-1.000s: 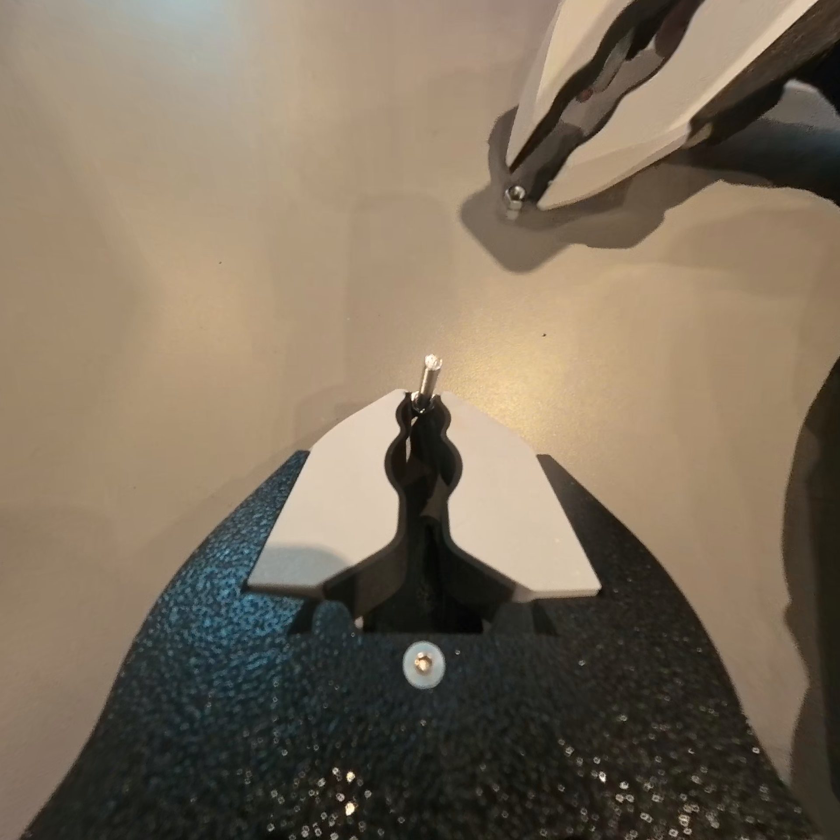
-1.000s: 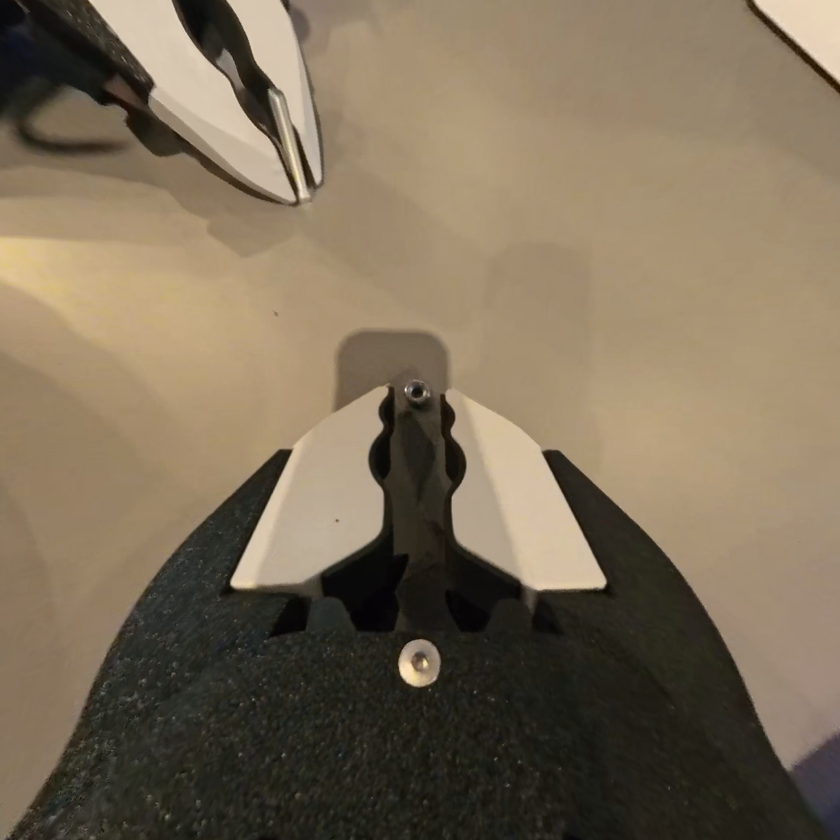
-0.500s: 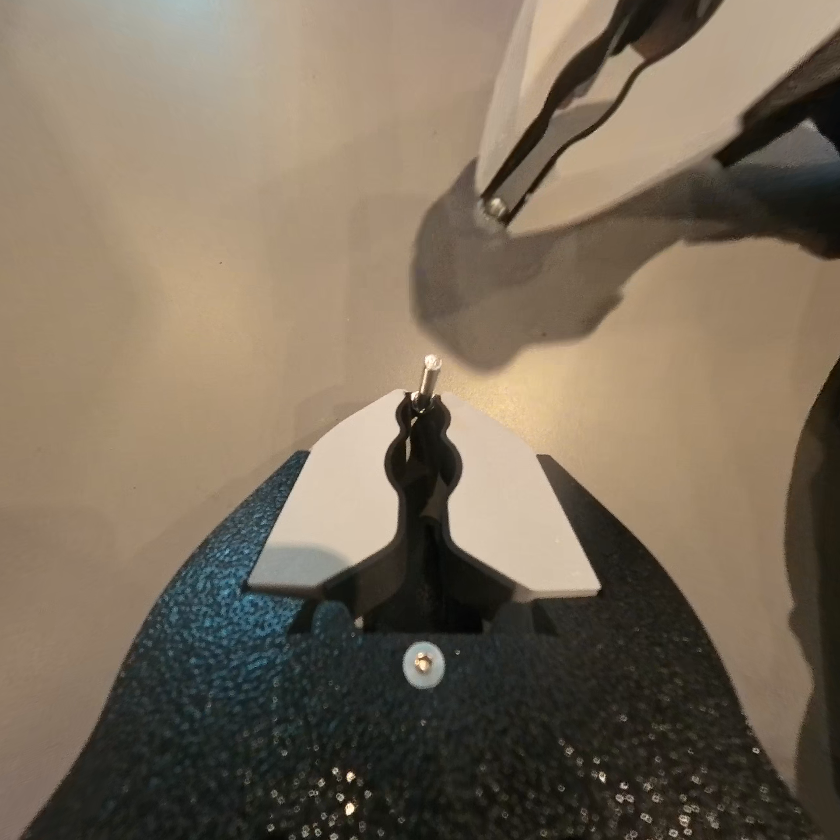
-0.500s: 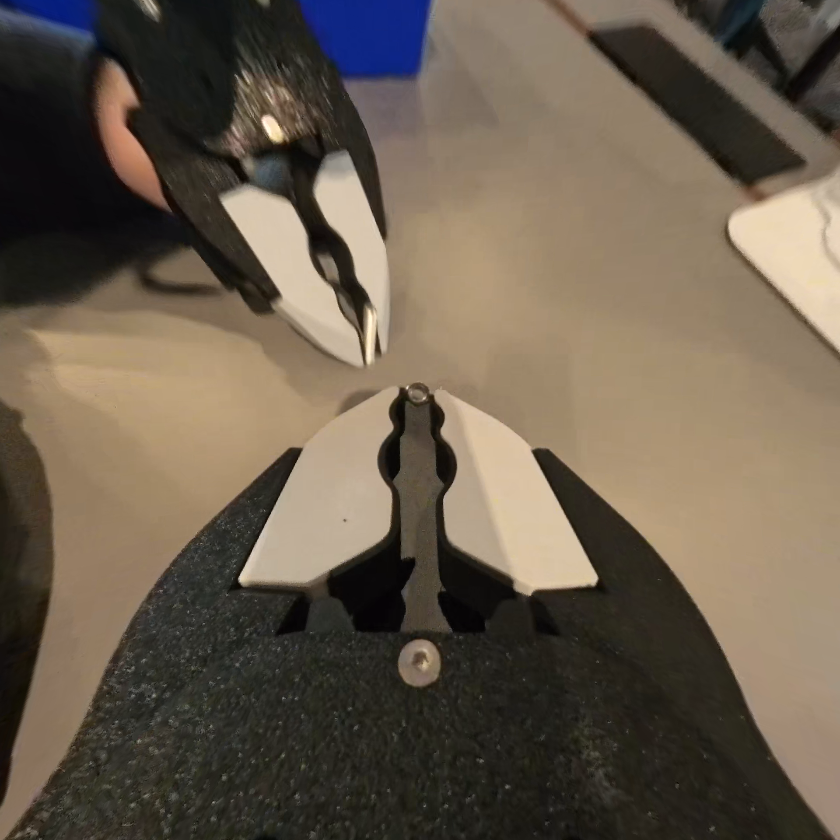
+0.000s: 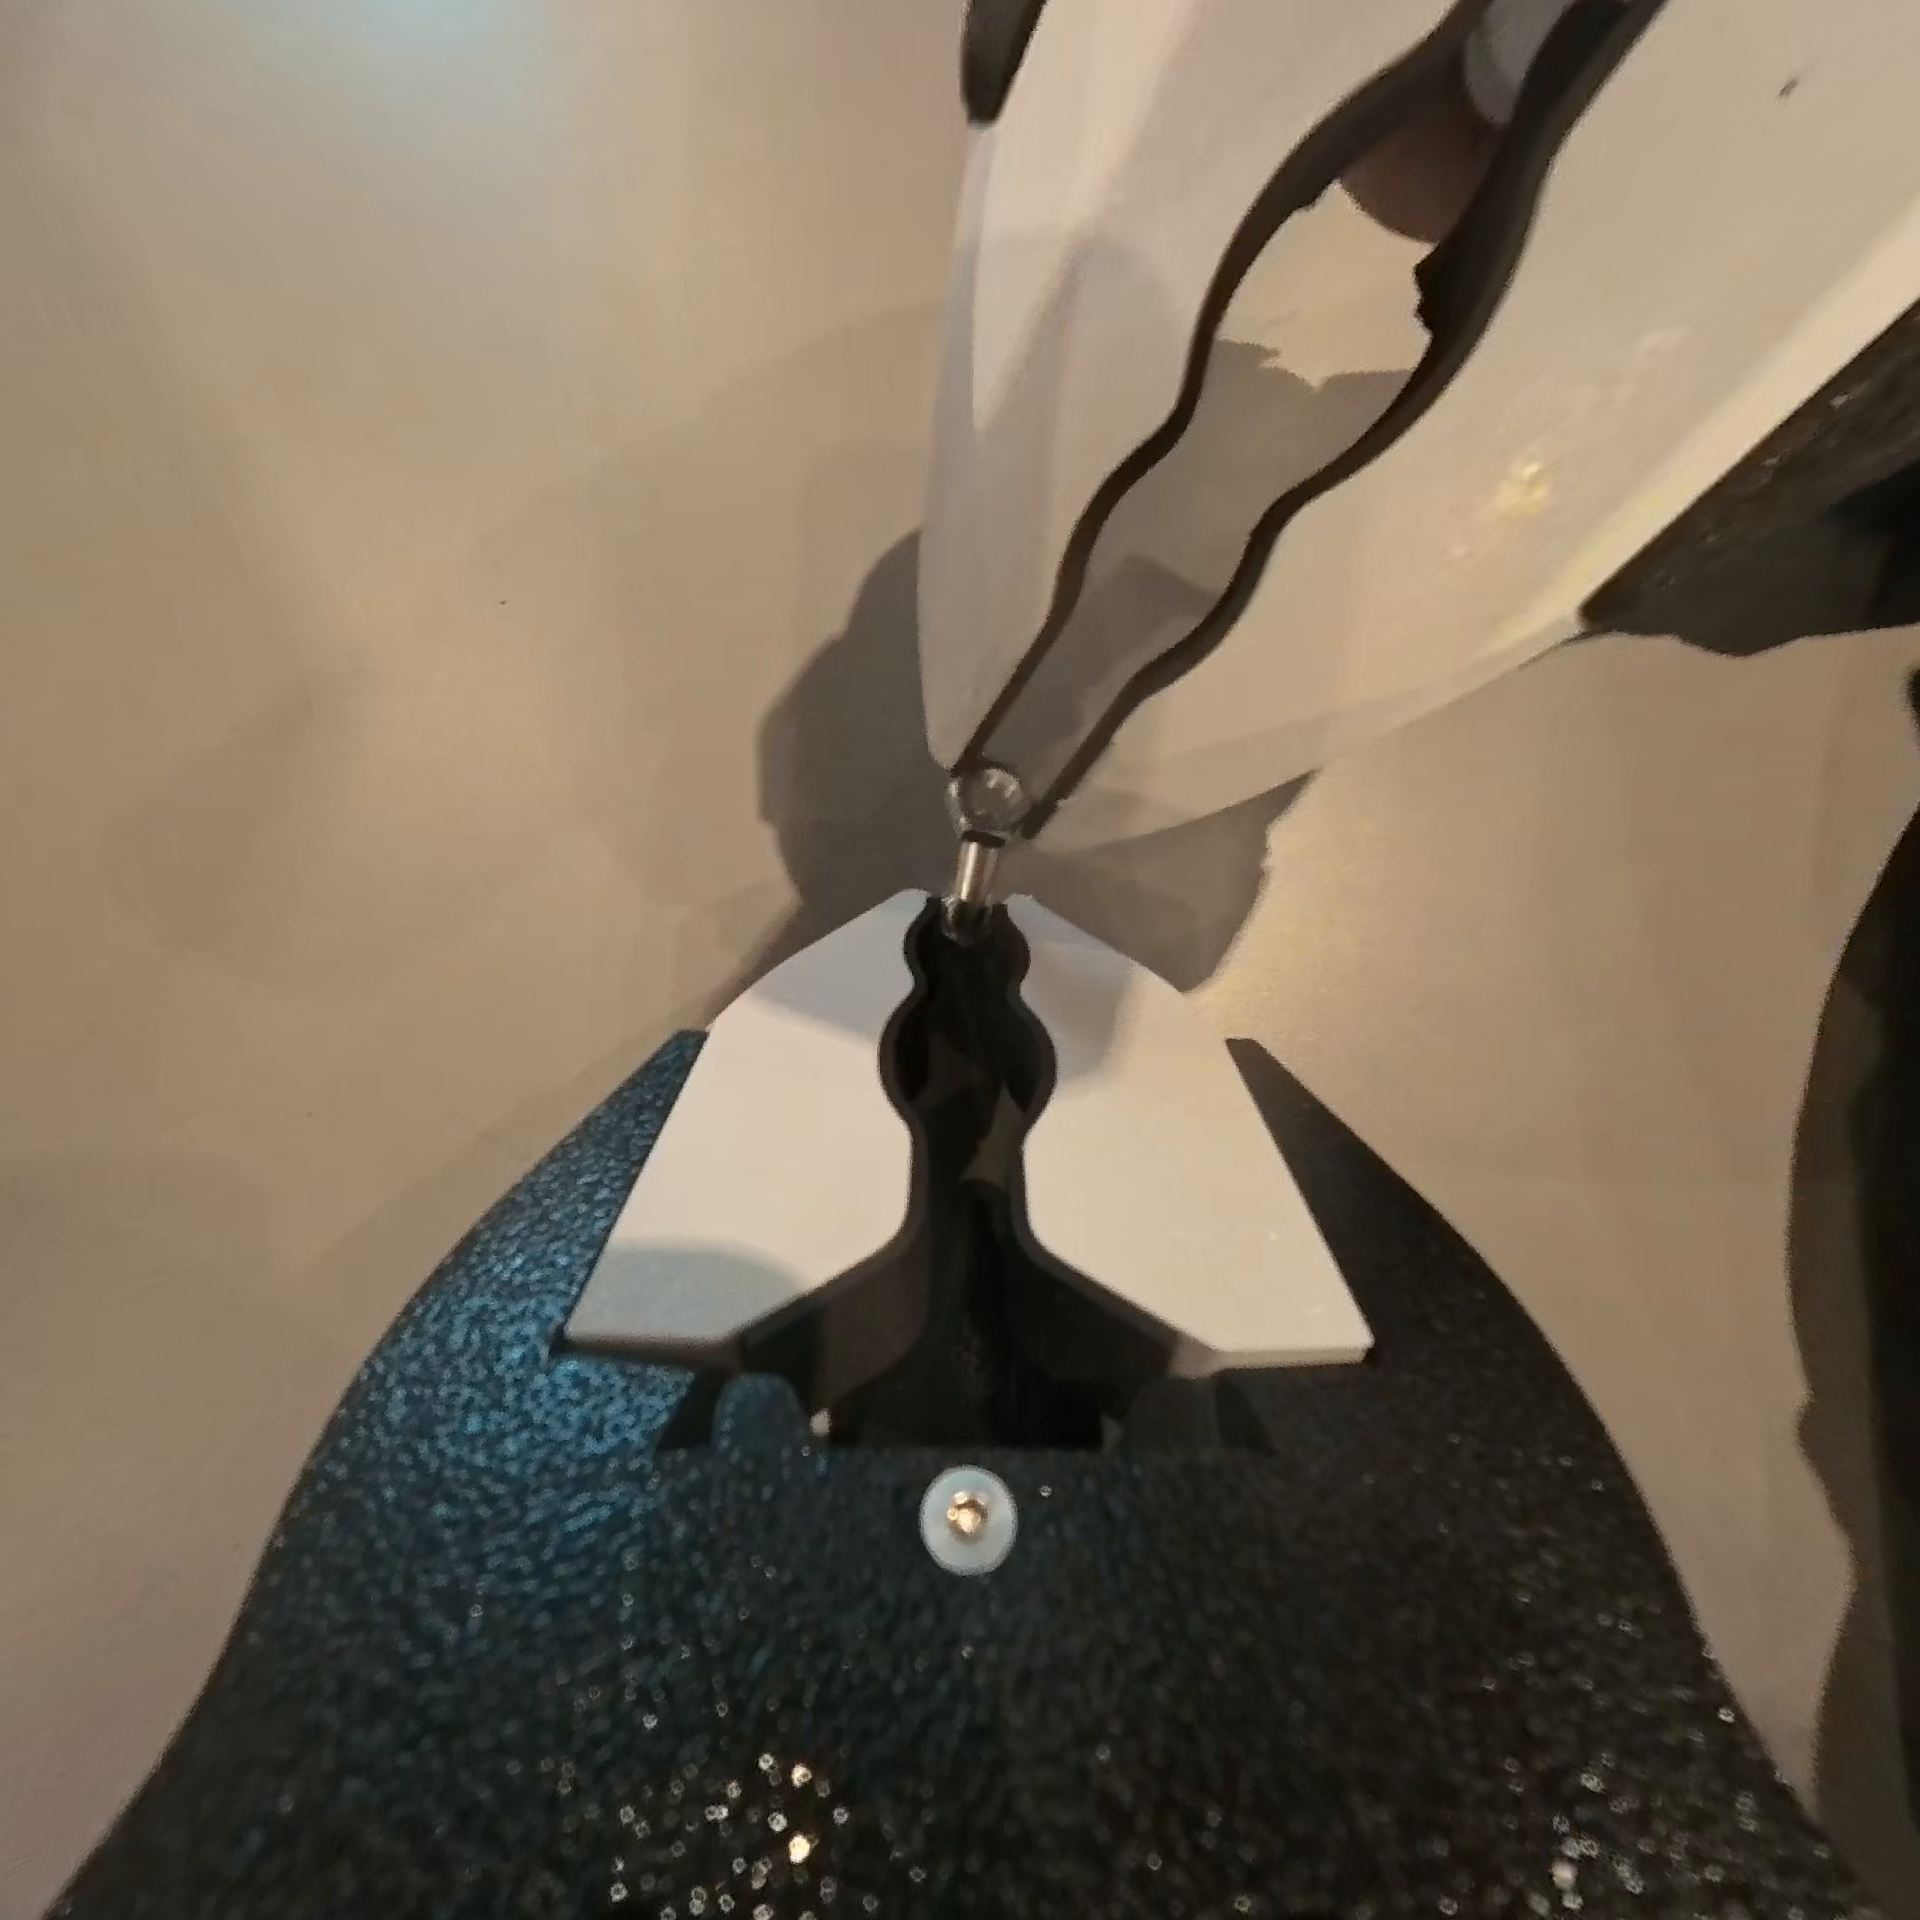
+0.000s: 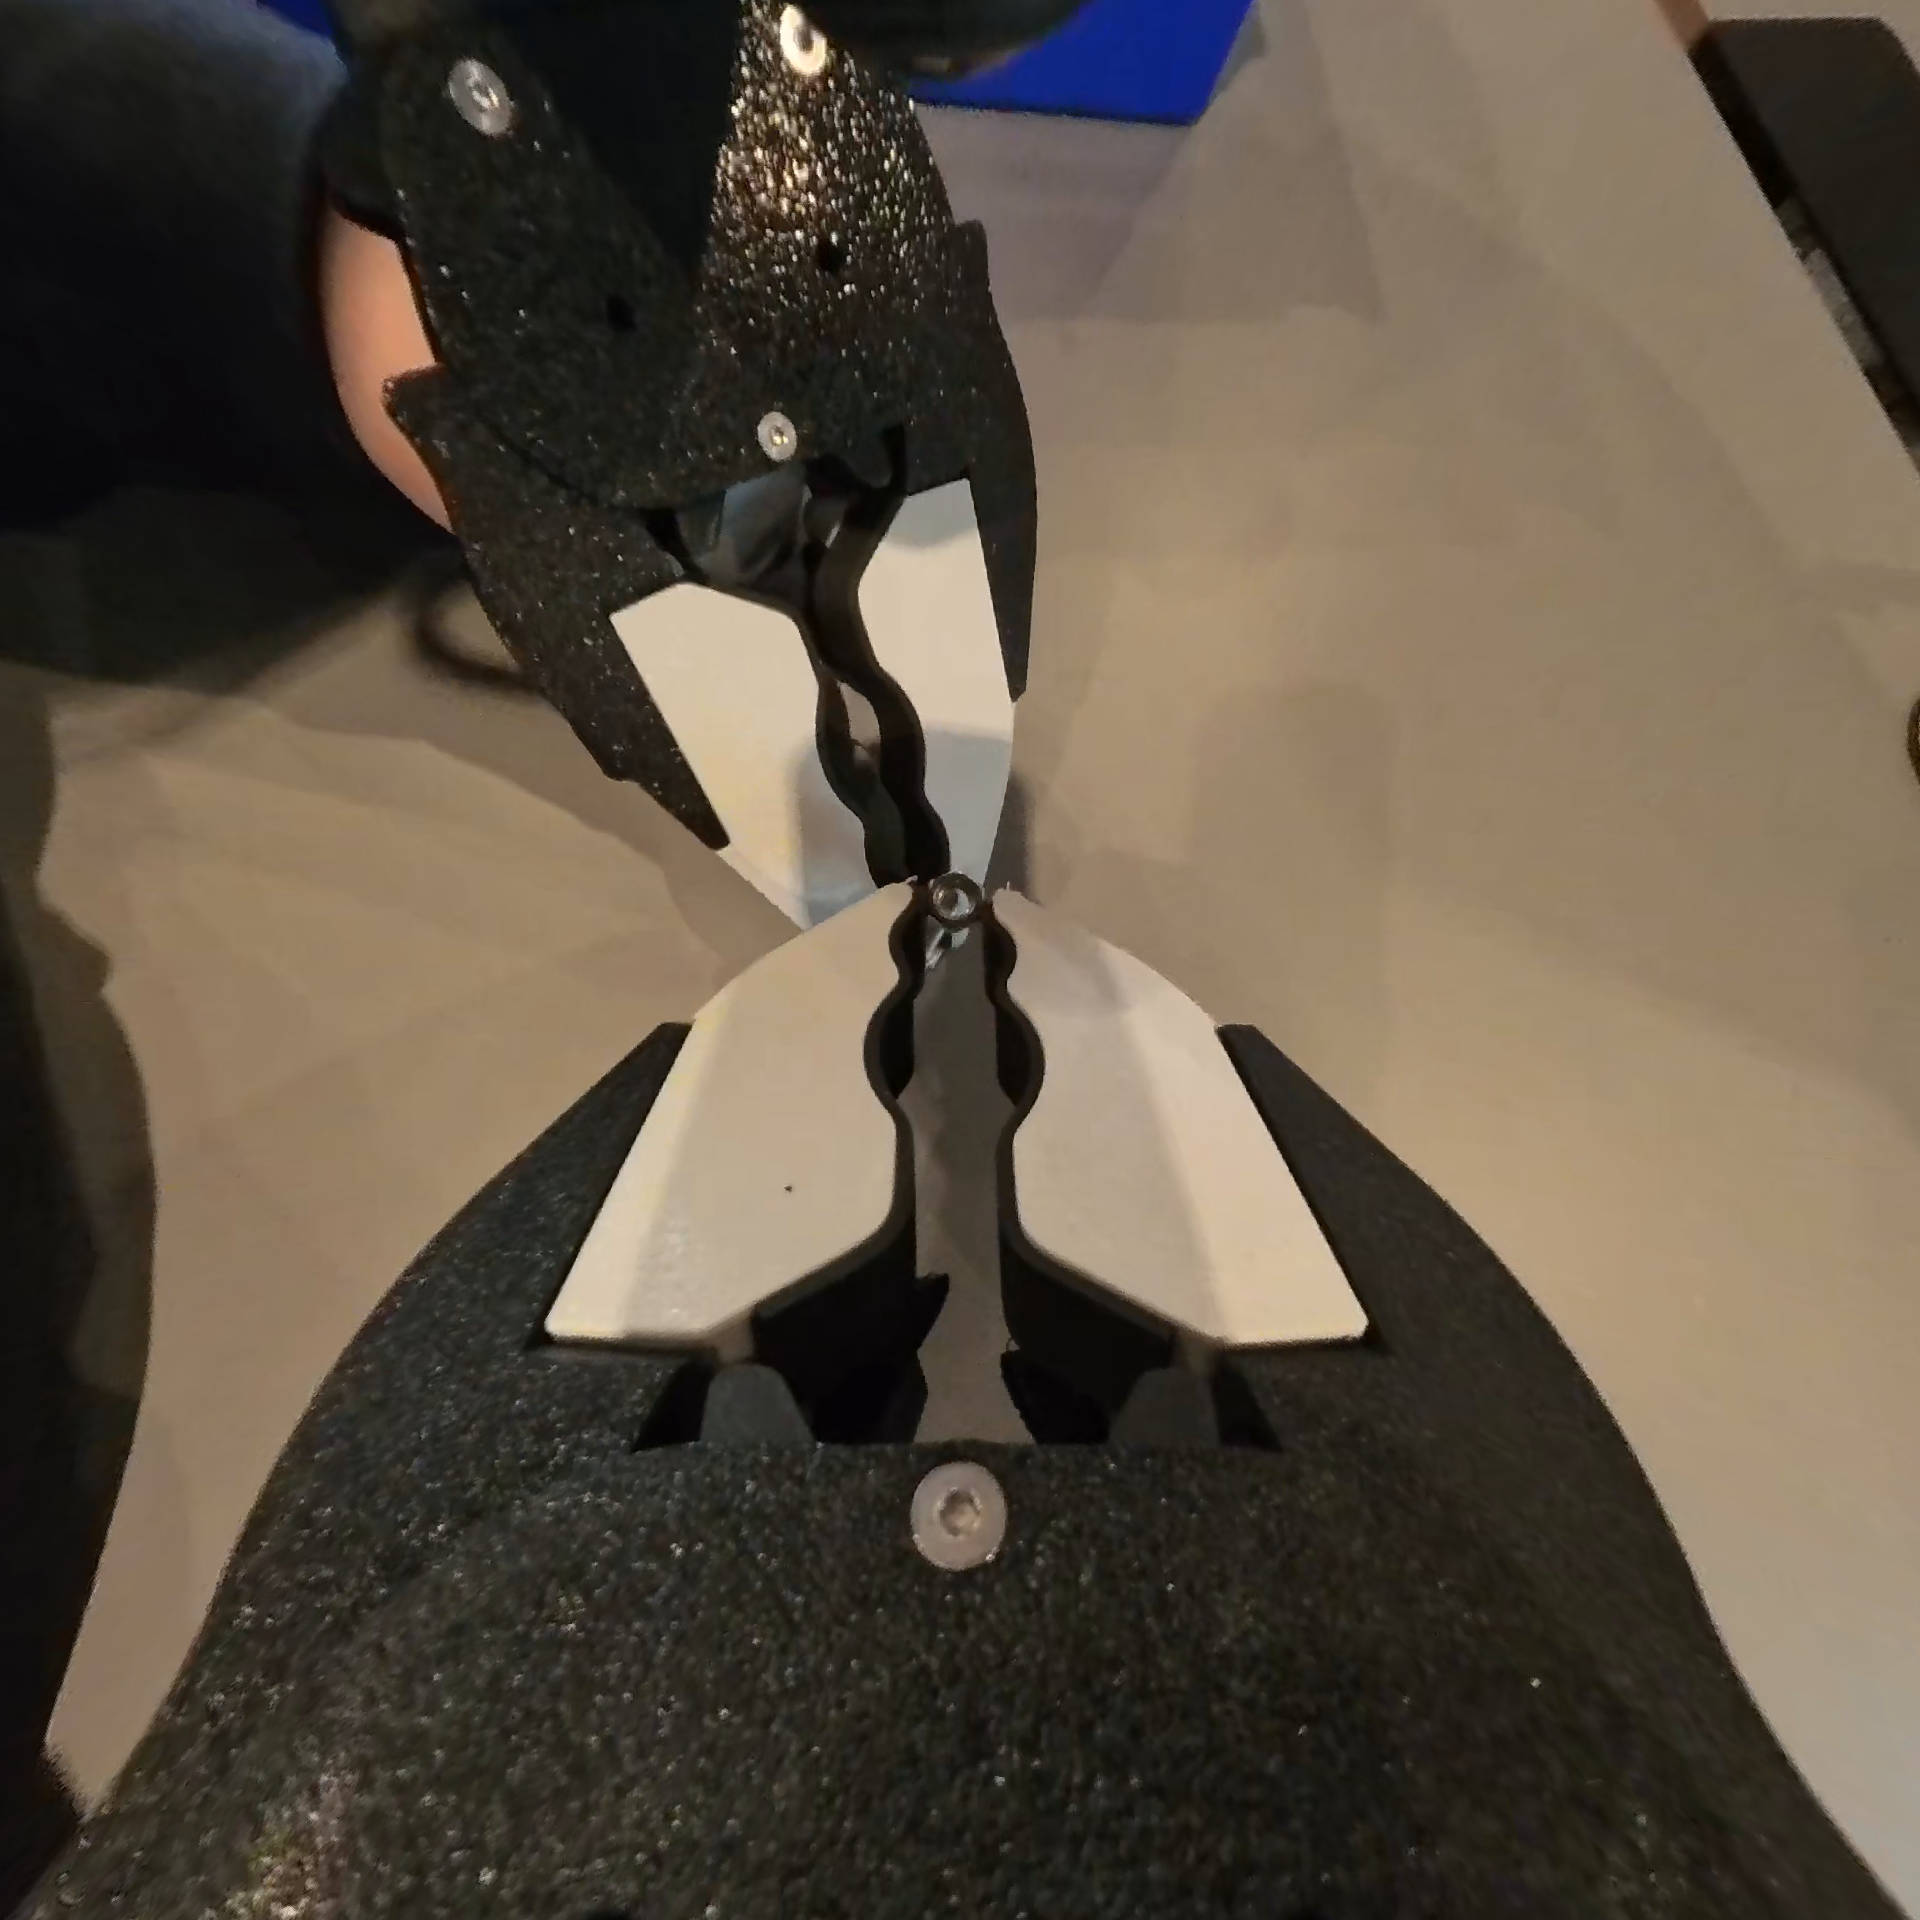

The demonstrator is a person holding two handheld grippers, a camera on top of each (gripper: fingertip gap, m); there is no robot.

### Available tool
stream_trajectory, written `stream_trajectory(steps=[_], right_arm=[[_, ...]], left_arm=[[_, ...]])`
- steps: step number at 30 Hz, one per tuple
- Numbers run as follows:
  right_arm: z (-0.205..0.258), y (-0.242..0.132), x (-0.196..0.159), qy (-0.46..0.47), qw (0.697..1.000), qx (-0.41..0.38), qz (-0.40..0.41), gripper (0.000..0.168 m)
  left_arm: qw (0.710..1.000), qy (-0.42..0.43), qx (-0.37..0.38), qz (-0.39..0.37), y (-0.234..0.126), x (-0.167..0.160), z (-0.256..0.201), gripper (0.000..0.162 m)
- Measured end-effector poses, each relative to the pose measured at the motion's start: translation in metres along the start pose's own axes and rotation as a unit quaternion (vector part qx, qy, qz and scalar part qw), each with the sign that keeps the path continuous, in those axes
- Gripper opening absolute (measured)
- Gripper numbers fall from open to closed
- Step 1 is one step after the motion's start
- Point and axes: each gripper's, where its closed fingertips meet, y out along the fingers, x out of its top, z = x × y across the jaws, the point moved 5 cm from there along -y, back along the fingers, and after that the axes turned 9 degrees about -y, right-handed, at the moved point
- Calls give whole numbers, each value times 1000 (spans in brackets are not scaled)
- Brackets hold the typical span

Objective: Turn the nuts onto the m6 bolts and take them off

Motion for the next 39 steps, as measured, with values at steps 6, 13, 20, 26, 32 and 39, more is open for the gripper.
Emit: stream_trajectory(steps=[6,13,20,26,32,39], right_arm=[[-1,3,2,5,999,21,23,10],[-2,3,3,5,999,34,36,10],[0,-3,-1,34,999,7,-20,23],[9,-4,-7,31,997,-15,-71,20],[12,-5,-11,31,997,-12,-74,10],[12,-1,-10,29,996,-15,-79,19]], left_arm=[[1000,0,-1,0,0,0,0,9],[1000,-1,-2,0,0,0,0,9],[1000,-2,-3,-1,0,0,0,9],[1000,-3,-4,-1,0,0,0,9],[1000,-4,-5,-1,0,0,0,9],[1000,-4,-5,-1,0,0,0,9]])
